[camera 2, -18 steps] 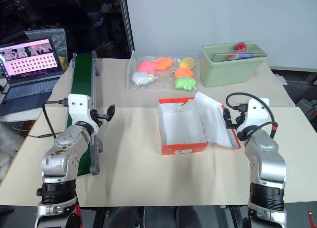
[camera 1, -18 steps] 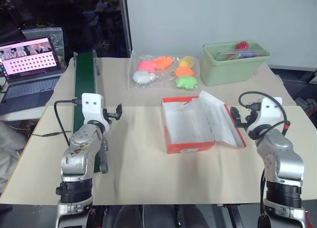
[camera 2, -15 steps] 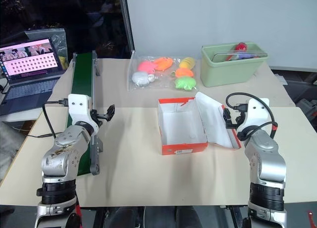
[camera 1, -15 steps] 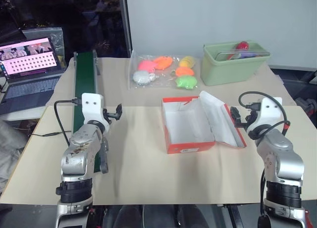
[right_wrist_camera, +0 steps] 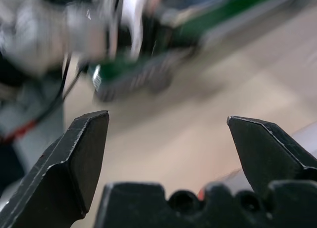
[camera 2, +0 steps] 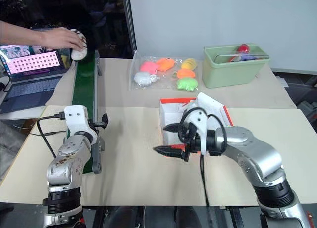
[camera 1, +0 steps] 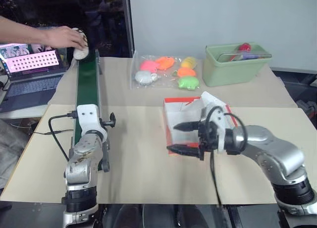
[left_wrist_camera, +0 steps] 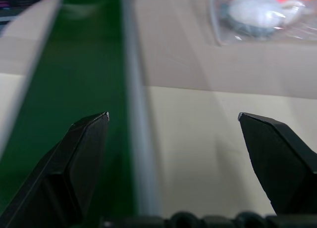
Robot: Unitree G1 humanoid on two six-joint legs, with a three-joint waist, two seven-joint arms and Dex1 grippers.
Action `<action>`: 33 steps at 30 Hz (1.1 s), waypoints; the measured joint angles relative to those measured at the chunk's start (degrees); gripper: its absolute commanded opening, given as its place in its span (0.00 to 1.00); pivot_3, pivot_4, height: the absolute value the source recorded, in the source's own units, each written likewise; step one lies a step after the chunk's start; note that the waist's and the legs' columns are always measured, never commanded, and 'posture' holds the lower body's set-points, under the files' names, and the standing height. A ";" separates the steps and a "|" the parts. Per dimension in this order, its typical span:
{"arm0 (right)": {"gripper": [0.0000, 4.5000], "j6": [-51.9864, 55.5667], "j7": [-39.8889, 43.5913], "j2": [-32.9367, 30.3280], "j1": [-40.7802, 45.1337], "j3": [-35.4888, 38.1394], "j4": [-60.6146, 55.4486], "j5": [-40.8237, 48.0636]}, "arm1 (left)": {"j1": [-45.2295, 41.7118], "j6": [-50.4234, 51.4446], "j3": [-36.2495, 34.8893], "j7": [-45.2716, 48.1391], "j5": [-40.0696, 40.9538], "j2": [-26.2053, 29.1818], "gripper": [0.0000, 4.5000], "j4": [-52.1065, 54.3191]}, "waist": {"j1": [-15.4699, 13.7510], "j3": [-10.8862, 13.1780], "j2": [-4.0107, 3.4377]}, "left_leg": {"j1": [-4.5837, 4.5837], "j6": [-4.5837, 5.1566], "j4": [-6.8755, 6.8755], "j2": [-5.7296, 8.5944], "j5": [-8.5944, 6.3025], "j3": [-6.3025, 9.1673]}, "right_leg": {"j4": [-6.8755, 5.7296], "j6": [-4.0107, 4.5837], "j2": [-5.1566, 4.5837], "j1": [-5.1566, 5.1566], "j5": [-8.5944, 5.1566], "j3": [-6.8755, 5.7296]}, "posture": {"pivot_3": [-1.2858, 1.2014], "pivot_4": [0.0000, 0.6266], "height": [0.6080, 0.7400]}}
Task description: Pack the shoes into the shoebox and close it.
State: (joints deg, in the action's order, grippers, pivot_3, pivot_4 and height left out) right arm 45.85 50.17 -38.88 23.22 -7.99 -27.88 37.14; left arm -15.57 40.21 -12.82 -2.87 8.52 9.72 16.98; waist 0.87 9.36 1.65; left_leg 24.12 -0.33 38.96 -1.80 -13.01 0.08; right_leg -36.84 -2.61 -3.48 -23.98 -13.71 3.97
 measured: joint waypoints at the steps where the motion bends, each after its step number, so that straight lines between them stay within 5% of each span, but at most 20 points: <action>1: 1.00 -1.13 0.64 0.19 0.10 -0.87 0.93 -0.91 | -0.01 0.23 -0.21 -0.25 0.05 -0.04 1.00 0.40 | -0.01 0.00 0.00 | -0.02 0.00 -0.02 -0.02 0.00 0.01 | -0.02 0.00 0.03 0.00 0.00 0.00 | 0.52 0.24 0.92; 14: 1.00 -9.57 -0.33 8.21 5.88 -4.31 15.96 -11.33 | 8.33 19.53 -4.84 -5.37 -2.78 2.59 1.00 18.63 | 0.02 0.01 0.01 | 0.00 -0.01 -0.10 -0.03 0.00 -0.01 | -0.12 0.02 0.03 -0.14 0.00 0.05 | 0.52 0.24 0.92; 33: 1.00 -10.54 -3.85 10.80 5.04 -2.67 17.03 -13.77 | 5.13 22.36 -4.78 -3.29 -3.18 2.63 1.00 18.73 | 0.02 0.01 0.01 | -0.01 -0.01 -0.09 -0.04 0.00 -0.01 | -0.13 0.04 0.03 -0.14 0.00 0.05 | 0.52 0.24 0.92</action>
State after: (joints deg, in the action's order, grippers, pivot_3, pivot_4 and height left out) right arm 35.30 46.32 -28.09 28.26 -10.67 -10.85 23.37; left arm -10.44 62.57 -17.61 -6.16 5.34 12.36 35.71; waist 0.89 9.37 1.66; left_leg 24.12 -0.34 38.87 -1.84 -13.01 0.08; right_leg -36.97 -2.58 -3.45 -24.12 -13.71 4.02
